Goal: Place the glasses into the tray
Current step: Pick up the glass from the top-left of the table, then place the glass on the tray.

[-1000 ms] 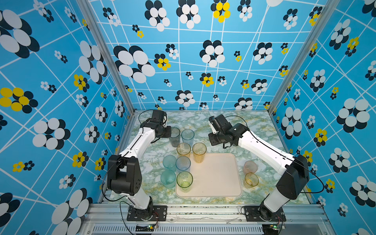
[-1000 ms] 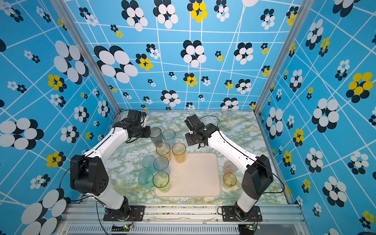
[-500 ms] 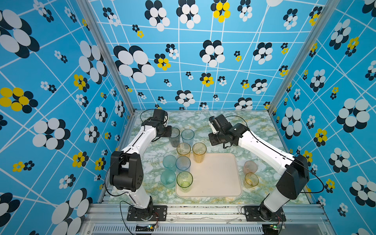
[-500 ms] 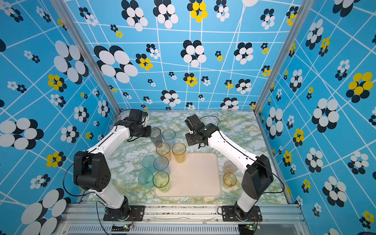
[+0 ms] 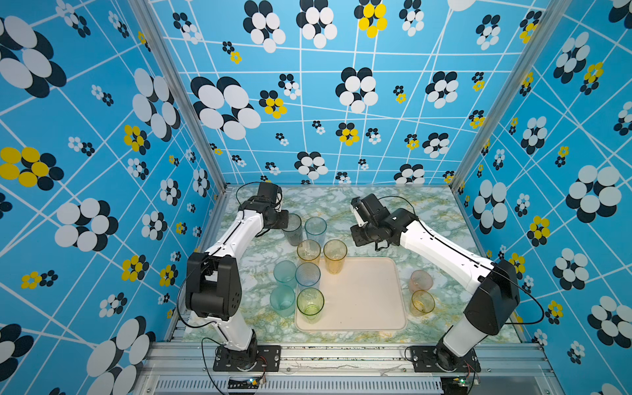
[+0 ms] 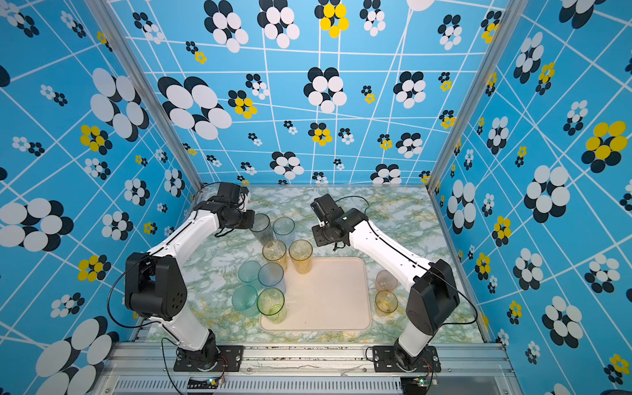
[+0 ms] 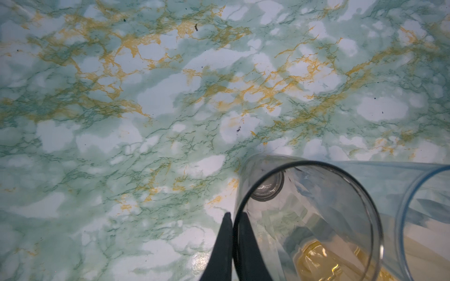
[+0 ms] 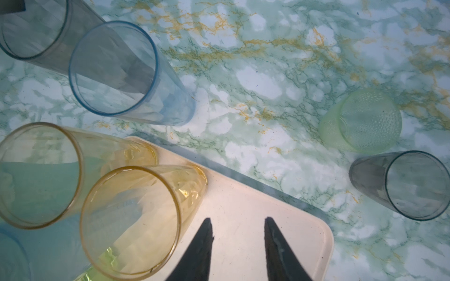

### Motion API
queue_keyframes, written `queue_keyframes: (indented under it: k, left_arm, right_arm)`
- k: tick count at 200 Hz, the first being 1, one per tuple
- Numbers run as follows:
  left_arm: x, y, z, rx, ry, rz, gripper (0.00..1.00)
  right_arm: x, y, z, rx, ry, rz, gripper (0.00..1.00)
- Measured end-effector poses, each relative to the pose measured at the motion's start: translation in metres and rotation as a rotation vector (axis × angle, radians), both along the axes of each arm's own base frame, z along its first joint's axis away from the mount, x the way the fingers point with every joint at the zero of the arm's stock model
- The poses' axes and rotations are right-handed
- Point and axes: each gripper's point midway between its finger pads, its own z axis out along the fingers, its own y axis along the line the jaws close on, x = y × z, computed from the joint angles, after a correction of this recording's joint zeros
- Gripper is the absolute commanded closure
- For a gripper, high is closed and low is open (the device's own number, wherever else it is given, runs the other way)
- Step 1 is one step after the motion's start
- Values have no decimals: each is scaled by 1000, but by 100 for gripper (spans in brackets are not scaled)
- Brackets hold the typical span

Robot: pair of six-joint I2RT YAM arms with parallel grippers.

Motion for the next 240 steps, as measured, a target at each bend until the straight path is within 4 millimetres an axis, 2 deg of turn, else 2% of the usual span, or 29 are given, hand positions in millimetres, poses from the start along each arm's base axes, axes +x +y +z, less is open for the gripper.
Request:
queue_keyframes:
  k: [23,42,76,104,124,137,153,182,212,240]
  left_arm:
    - [-1,4,8,14,-31,12,100]
    - [-4,9,27,23,-82,27,100]
    - [-13,17,96,32,-267,44,100]
    - [-36,20,157,8,-419,46,100]
    - [-58,13,199,-22,-513,14,100]
    - [-76,-3,224,-42,-570,-40,100]
    - [-104,-33,251,-81,-628,-152,100]
    - [-154,-84,274,-151,-652,-374,100]
    - [-195,-128,267,-186,-586,-584,100]
    - [-230,-172,236,-166,-452,-778,100]
  right_arm:
    - [-2,-2,-8,-3,7,-6,63]
    - [-4,-6,-12,3,7,-19,63]
    - [-5,-27,-4,31,-28,-68,63]
    - [-5,-45,12,54,-87,-119,63]
    - [-7,-58,21,63,-125,-153,62]
    - [-7,-67,27,69,-150,-177,62]
    - [-9,-78,35,75,-177,-204,62]
    - [-13,-90,50,95,-224,-239,62]
    - [-18,-100,67,124,-271,-271,61]
    - [-25,-112,81,151,-308,-306,61]
